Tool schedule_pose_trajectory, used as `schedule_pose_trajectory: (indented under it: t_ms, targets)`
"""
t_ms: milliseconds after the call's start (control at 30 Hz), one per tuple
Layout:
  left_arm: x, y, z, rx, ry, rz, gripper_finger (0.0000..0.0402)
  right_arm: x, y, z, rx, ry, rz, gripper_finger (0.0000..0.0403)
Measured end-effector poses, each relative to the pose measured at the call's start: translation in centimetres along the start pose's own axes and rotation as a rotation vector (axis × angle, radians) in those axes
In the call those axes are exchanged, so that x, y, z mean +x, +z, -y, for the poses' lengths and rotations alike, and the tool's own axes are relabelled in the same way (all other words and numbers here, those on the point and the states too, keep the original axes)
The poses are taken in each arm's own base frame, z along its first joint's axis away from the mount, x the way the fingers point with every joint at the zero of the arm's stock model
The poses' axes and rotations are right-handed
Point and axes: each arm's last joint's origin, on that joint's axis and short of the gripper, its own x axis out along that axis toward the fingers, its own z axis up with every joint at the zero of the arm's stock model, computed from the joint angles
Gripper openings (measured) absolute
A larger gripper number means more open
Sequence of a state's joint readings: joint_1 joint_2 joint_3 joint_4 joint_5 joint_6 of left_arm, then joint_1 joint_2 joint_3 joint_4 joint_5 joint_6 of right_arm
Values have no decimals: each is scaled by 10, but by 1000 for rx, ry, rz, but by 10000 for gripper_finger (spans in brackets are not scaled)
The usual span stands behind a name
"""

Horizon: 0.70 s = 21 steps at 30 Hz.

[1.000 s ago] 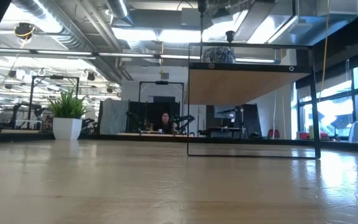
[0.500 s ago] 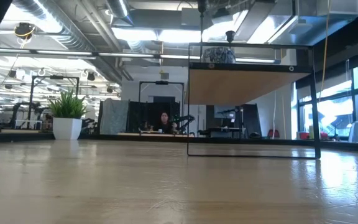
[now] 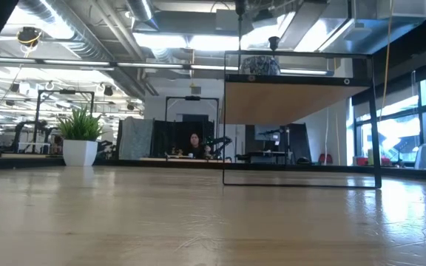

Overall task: Pick & Place candle stick holders
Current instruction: Put the black candle holder to the right of the blue candle jar on the shelf

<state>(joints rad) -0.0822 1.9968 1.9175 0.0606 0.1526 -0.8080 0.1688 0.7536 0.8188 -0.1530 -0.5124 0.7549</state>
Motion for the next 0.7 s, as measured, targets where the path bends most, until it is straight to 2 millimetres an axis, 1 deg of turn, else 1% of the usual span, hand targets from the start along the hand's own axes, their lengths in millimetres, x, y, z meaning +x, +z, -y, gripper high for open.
schedule_pose_trajectory:
  t_ms: [100, 333, 567, 633, 700]
  targets:
    - [0, 0, 0, 8, -6, 7, 8, 0, 0, 0, 0, 0, 0, 106]
    - [0, 1, 1, 5, -19, 16, 8, 0, 0, 0, 0, 1, 3, 61]
    - [0, 1, 2, 6, -20, 17, 9, 0, 0, 0, 11, -5, 1, 29]
    - [0, 2, 2, 8, -28, 26, 23, 0, 0, 0, 9, -7, 5, 21]
    - [0, 3, 3, -3, -33, 32, 45, 0, 0, 0, -3, -4, 6, 17]
